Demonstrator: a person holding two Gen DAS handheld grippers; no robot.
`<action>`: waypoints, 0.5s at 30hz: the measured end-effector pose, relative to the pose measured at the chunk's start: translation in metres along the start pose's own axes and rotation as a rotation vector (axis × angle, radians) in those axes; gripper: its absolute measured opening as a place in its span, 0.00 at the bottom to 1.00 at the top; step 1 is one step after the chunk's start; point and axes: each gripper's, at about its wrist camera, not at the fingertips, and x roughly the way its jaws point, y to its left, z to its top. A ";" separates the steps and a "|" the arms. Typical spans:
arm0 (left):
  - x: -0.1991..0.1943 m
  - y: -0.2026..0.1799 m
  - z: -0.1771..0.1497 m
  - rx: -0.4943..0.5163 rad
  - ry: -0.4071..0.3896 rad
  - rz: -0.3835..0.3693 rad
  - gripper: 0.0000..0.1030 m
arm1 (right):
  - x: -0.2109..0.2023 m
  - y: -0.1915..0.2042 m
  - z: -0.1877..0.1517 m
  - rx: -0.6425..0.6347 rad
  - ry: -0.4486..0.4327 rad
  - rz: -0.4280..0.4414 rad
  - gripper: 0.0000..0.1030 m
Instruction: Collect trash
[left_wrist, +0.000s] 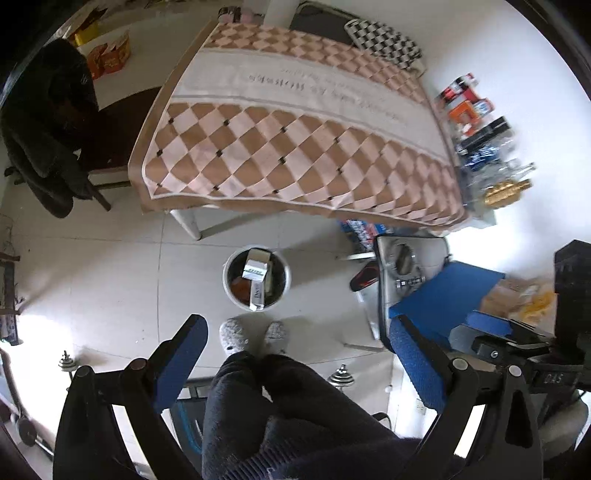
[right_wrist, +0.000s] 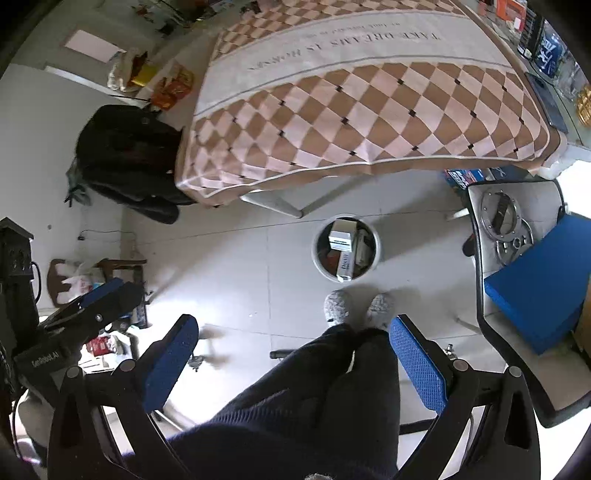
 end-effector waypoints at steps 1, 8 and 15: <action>-0.005 -0.001 0.000 0.003 -0.006 -0.008 0.98 | -0.006 0.002 -0.002 -0.004 -0.005 0.003 1.00; -0.035 -0.004 -0.003 0.019 -0.038 -0.056 0.98 | -0.037 0.018 -0.007 -0.039 -0.021 0.033 1.00; -0.047 -0.003 -0.004 0.023 -0.047 -0.092 0.98 | -0.049 0.024 -0.005 -0.055 -0.022 0.051 1.00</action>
